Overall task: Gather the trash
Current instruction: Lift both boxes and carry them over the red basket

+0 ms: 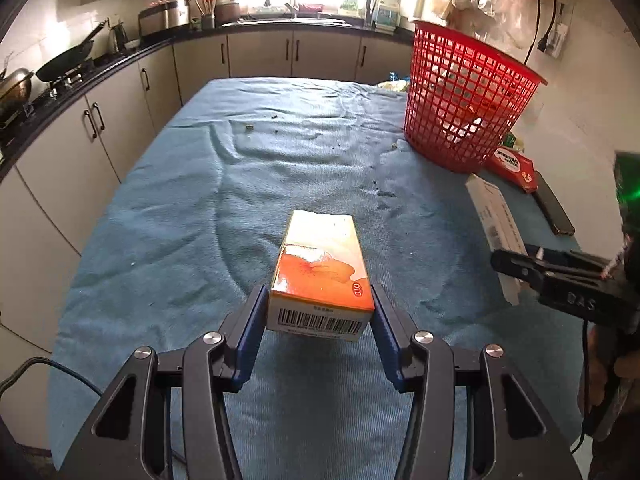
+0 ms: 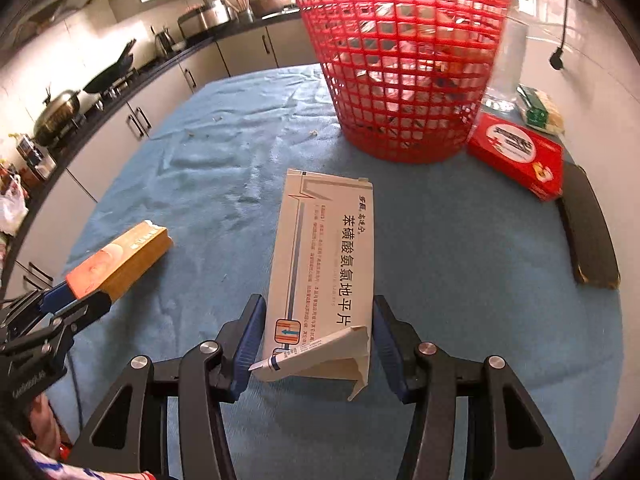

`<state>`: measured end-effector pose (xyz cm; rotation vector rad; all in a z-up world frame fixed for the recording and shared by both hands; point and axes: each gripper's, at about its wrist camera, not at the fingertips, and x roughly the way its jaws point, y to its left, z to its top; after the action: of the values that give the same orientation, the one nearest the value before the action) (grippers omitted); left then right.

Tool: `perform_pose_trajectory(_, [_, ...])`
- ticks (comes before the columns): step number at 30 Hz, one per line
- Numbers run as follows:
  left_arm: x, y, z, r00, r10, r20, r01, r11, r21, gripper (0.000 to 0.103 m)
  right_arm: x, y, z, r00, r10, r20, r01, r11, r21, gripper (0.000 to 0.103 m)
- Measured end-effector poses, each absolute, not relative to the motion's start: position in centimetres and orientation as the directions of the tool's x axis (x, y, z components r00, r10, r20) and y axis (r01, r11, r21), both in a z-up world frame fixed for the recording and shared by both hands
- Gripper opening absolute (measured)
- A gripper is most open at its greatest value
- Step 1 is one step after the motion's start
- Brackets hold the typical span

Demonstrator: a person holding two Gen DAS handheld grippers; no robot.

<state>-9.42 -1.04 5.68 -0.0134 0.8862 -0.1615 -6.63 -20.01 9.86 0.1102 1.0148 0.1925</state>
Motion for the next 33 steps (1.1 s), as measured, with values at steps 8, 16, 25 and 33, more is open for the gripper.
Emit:
perform_pose_trajectory(8, [-11.7,-1.3,6.6,0.675,-0.077,-0.734,0.104,0.995,-0.008,0.049,-10.7,-21.3,10.9,0.578,0.234,-0.782,-0.08,0.97,0.231,0.057])
perform_pose_trajectory(16, [-13.0,-1.2,7.6,0.702,-0.05,-0.711,0.092,0.996,0.02,0.049,-13.3,-22.1,11.4,0.613,0.248,-0.75,-0.062,0.962,0.268,0.057])
perform_pose_trajectory(25, [-13.7,-1.2,8.2,0.712,-0.052,-0.701,0.093,0.995,0.02,0.049,-15.0,-22.3,12.3,0.649,0.246,-0.719,-0.061,0.96,0.274,0.057])
perform_pose_trajectory(33, [-14.2,-1.3,9.4,0.73,-0.087,-0.678,0.115,0.993,-0.003,0.049,-15.8,-22.5,13.0,0.674,0.243,-0.698,-0.058,0.959,0.278,0.057])
